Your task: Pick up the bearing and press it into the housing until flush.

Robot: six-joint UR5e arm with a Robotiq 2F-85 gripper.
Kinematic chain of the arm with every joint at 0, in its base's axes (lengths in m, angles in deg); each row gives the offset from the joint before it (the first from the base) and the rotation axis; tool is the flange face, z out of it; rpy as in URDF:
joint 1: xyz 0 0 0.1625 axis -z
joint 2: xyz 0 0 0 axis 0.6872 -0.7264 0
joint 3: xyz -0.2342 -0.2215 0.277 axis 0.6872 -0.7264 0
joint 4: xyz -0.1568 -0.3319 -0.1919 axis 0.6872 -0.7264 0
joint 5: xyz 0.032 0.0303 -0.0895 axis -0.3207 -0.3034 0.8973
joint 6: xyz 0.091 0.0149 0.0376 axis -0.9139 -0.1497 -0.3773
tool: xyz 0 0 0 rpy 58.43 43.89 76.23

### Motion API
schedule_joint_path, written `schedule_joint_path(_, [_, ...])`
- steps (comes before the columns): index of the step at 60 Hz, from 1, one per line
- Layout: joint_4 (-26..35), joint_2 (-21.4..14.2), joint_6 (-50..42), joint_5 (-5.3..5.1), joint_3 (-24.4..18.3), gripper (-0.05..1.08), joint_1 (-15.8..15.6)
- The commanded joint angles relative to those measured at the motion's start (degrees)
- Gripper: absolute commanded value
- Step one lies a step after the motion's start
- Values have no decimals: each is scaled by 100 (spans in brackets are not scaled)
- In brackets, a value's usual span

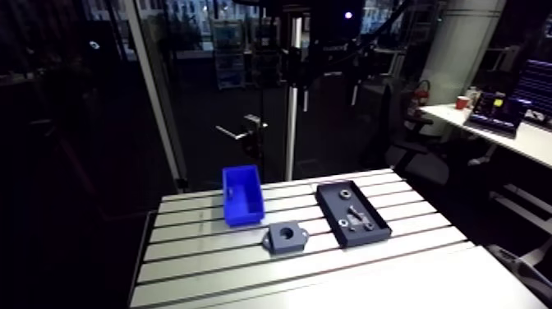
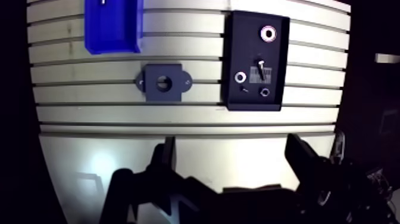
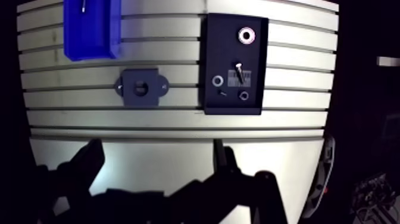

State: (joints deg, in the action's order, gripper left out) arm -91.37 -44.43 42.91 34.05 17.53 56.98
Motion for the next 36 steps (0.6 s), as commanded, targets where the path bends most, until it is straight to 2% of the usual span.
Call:
schedule_joint_path(1, [-607, 557, 398, -18, -53, 1, 328])
schedule_joint_path(16, [-959, 1036, 648, -26, -97, 1, 373])
schedule_joint_path(36, [-999, 1487, 648, -17, -263, 1, 602])
